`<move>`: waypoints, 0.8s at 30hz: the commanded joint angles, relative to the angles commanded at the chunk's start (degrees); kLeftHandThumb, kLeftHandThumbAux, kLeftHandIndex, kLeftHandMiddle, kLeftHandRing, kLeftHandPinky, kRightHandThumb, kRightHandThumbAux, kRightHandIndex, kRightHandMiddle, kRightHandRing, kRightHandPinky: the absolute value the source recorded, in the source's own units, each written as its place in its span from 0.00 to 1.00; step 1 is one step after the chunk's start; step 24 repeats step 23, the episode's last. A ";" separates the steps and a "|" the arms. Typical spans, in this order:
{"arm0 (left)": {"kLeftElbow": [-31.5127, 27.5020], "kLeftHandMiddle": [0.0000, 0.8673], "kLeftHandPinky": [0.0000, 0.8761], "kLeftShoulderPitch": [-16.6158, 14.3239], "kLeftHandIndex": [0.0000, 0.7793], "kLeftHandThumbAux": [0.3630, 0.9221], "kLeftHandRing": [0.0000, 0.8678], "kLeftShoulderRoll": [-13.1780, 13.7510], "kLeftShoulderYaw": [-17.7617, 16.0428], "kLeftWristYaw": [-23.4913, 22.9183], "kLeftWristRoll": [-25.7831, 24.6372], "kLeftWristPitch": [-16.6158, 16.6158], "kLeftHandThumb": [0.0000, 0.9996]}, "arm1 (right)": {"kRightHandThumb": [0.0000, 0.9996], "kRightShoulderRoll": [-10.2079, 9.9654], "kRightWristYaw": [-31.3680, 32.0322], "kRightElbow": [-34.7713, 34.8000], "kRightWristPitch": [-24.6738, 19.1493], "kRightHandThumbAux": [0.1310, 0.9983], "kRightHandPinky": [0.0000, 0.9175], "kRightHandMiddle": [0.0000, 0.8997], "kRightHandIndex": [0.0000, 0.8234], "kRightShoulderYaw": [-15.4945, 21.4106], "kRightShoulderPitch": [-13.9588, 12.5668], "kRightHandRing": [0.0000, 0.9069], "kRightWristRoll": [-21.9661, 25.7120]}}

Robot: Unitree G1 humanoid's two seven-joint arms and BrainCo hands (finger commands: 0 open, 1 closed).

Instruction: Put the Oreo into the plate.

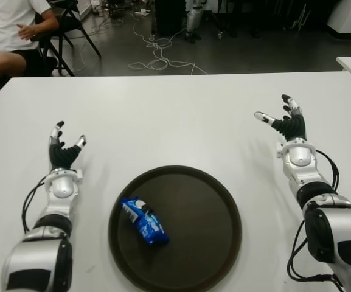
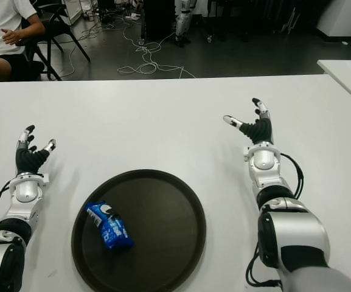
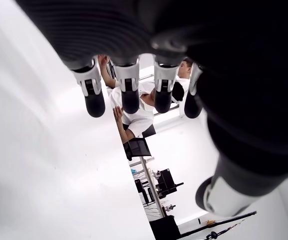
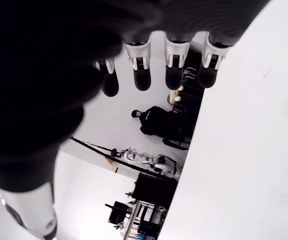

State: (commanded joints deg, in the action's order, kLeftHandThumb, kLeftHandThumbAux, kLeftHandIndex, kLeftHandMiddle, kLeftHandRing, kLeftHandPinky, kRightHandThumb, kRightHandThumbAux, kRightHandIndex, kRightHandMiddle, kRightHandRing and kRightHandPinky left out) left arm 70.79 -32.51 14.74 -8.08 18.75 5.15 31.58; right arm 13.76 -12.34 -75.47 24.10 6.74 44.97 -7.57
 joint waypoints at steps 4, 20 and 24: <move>-0.08 0.03 0.00 0.10 0.04 0.67 0.01 0.09 0.16 0.25 0.15 -0.12 0.00 | 0.00 -0.04 0.14 0.05 0.15 0.73 0.04 0.09 0.15 0.01 -0.08 0.06 -0.07; -0.33 0.05 0.01 0.26 0.04 0.69 0.02 0.32 0.45 0.86 0.68 0.36 0.00 | 0.00 -0.13 0.93 -0.07 0.04 0.74 0.02 0.07 0.13 0.56 -0.04 0.05 0.41; -0.20 0.05 0.01 0.15 0.04 0.69 0.02 0.38 0.41 0.76 0.72 0.16 0.00 | 0.00 -0.12 0.63 -0.10 0.01 0.73 0.02 0.08 0.13 0.44 -0.02 0.05 0.22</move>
